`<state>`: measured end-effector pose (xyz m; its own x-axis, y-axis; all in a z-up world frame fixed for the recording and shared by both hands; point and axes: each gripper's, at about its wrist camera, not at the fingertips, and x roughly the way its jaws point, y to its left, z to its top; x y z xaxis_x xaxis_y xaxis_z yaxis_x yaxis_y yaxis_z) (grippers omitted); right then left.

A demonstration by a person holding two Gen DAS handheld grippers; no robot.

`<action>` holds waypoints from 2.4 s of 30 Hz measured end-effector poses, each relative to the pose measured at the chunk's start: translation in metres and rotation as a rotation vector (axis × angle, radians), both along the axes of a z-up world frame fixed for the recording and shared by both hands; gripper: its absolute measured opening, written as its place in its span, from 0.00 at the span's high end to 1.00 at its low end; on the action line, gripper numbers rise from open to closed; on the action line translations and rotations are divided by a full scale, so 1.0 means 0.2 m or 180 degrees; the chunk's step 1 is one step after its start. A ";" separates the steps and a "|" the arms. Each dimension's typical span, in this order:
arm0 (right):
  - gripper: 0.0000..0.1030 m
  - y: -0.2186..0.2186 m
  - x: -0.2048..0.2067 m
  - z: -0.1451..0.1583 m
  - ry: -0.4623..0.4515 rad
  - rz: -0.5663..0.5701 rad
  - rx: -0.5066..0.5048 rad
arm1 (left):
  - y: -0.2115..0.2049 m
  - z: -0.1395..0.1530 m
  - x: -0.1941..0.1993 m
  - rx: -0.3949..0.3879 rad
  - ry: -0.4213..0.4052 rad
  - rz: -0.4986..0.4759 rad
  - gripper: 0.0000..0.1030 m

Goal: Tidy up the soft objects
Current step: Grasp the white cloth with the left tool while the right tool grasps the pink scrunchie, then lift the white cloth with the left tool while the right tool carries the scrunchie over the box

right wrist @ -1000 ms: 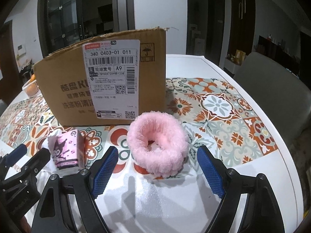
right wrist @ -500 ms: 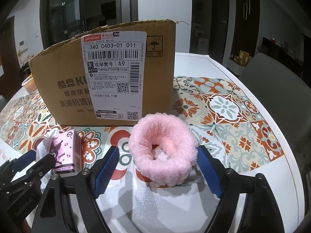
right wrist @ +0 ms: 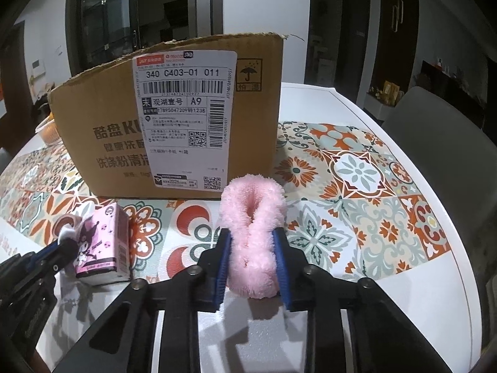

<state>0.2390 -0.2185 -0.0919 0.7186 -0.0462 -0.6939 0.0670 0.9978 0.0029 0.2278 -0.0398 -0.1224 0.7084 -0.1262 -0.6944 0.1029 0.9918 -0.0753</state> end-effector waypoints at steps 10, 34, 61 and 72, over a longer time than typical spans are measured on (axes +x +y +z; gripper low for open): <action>0.74 0.05 -0.10 0.11 -0.0150 0.0065 0.0029 | 0.02 0.08 -0.05 -0.0065 -0.0069 -0.0080 0.95; 0.74 0.16 -0.34 0.39 -0.0529 0.0184 0.0063 | 0.06 0.39 -0.23 -0.0133 -0.0548 -0.0354 0.96; 0.74 0.20 -0.38 0.76 -0.1290 0.0234 0.0149 | 0.10 0.85 -0.23 -0.0235 -0.1446 -0.0510 0.96; 0.74 0.20 -0.33 0.87 -0.1536 0.0253 0.0131 | 0.10 1.02 -0.16 -0.0277 -0.1727 -0.0622 0.95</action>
<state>0.1739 -0.1795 0.0813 0.9588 0.0423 -0.2809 -0.0280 0.9981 0.0544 0.1960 -0.0200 0.0809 0.9178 -0.3307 -0.2199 0.3301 0.9431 -0.0409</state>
